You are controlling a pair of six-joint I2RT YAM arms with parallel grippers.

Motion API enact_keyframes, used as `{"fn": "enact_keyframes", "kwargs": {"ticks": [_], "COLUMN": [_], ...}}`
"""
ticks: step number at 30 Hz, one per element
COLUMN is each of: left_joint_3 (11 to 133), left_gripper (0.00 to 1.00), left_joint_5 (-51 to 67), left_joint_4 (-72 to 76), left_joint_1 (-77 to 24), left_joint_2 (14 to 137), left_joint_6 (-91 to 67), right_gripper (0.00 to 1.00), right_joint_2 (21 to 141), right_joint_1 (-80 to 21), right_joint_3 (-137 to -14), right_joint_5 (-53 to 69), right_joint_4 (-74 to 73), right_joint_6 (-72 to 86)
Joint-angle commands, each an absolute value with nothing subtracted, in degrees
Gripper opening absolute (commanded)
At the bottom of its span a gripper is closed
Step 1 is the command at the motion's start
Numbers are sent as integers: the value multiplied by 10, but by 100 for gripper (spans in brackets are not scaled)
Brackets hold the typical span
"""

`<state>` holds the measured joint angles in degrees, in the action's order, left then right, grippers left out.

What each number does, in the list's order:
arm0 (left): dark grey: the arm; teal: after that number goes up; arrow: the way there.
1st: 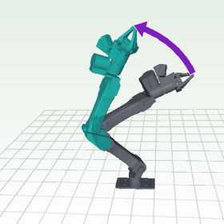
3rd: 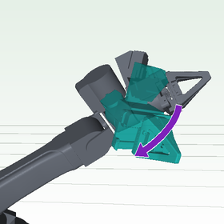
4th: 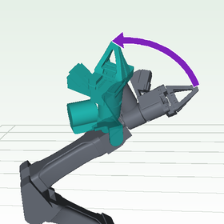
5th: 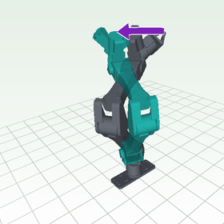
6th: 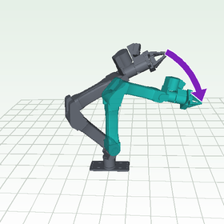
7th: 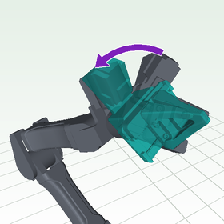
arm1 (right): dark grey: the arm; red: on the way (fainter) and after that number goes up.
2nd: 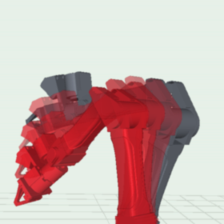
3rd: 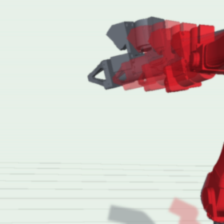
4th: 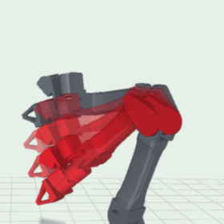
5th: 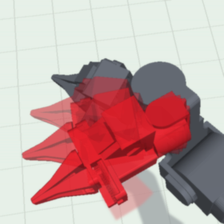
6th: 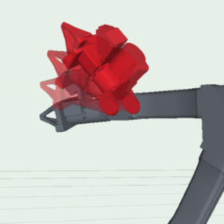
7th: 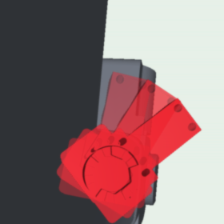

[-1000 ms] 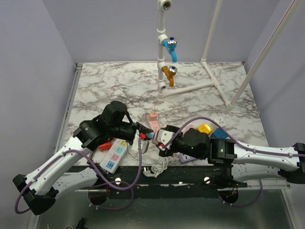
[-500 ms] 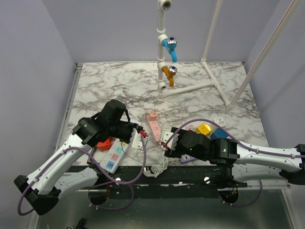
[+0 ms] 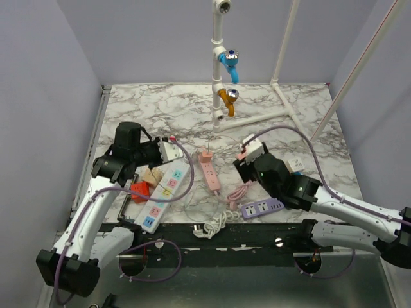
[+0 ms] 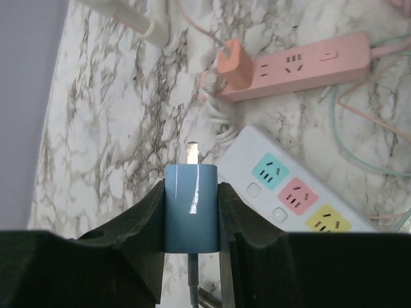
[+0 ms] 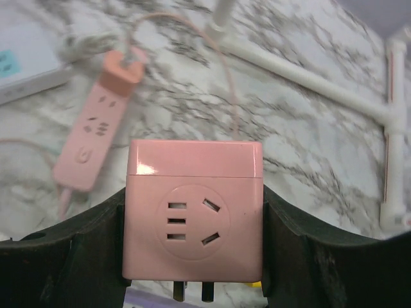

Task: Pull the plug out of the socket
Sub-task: Place the plug at the center of the board.

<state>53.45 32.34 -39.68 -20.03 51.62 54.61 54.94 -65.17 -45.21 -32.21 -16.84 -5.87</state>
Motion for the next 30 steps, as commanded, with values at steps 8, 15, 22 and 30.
{"fn": "enact_keyframes", "kwargs": {"ticks": [8, 15, 22, 30], "left_joint_3": [641, 574, 579, 552], "left_gripper": [0, 0, 0, 0], "left_joint_5": [305, 218, 167, 119], "left_joint_4": [-378, -313, -285, -216], "left_joint_1": [-44, -42, -34, -34], "left_joint_2": [687, 735, 853, 904], "left_joint_6": [341, 323, 285, 298], "right_gripper": [3, 6, 15, 26], "right_joint_2": [612, 686, 768, 838], "right_joint_1": [-361, -267, -246, -215], "right_joint_3": [-448, -453, -457, -445], "right_joint_5": [-272, -238, -244, -240], "right_joint_4": [-120, -143, -98, -64], "right_joint_6": [252, 324, 336, 345]}}
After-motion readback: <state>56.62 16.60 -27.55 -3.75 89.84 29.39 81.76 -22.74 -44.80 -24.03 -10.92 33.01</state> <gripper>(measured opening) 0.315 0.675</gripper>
